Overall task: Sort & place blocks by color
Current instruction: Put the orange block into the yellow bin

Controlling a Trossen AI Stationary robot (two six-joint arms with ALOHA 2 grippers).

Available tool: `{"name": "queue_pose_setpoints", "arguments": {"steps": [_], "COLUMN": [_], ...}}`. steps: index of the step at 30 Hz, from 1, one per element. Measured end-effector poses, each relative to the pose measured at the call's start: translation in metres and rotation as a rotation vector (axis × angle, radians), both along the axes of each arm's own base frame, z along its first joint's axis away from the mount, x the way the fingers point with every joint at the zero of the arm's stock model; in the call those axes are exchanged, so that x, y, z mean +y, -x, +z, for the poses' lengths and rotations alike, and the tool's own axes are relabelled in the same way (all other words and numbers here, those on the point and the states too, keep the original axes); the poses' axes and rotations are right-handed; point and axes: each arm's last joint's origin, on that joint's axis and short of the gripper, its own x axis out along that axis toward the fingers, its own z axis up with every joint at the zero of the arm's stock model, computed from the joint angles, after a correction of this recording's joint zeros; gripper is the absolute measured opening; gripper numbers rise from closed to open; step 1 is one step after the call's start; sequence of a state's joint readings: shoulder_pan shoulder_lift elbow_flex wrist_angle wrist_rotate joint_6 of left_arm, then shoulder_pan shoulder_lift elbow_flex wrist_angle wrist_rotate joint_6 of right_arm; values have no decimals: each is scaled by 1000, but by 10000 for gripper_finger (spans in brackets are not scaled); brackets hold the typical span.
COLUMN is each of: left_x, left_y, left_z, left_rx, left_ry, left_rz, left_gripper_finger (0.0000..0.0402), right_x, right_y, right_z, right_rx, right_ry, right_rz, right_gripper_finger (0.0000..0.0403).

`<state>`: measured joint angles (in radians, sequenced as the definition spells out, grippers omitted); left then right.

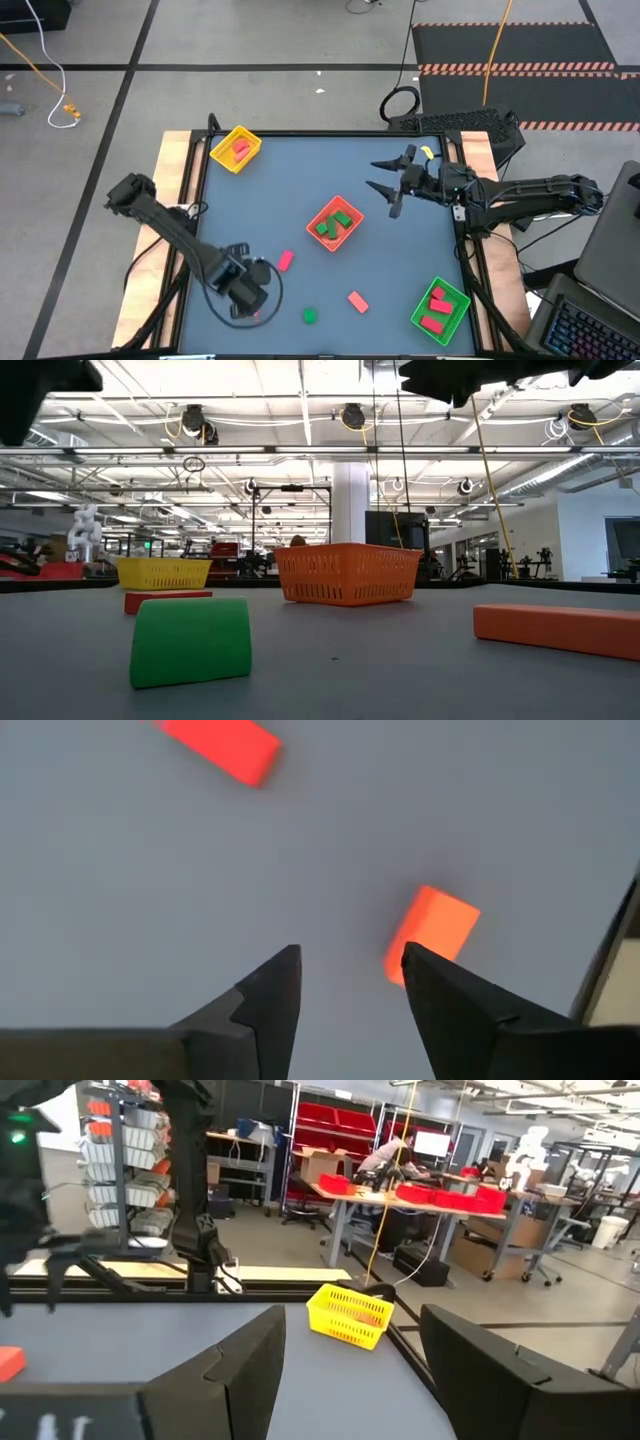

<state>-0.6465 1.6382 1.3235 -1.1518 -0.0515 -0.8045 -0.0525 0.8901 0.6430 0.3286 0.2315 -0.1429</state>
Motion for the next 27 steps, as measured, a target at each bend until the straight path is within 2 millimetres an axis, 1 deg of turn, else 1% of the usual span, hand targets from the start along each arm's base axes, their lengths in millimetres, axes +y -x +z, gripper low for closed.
{"name": "queue_pose_setpoints", "arguments": {"steps": [4,9,21,24,27], "left_x": [-16,-32,-51,-53,-54], "left_y": [-9,-15,0,1,2], "left_z": [-21,-35,-36,-36,-36], "left_rx": [47,26,-39,-53,-56], "left_ry": [52,85,25,10,6], "left_rz": [-29,-71,-90,-94,-108], "left_gripper_finger": [173,177,181,191,213], "right_x": [0,0,0,0,0], "right_y": [0,0,2,2,2], "right_z": [0,0,1,1,1], "right_rx": [-1,-1,0,0,1], "right_ry": [0,0,0,0,-1], "right_rz": [2,1,1,1,1], "right_gripper_finger": [224,224,224,224,224]}}
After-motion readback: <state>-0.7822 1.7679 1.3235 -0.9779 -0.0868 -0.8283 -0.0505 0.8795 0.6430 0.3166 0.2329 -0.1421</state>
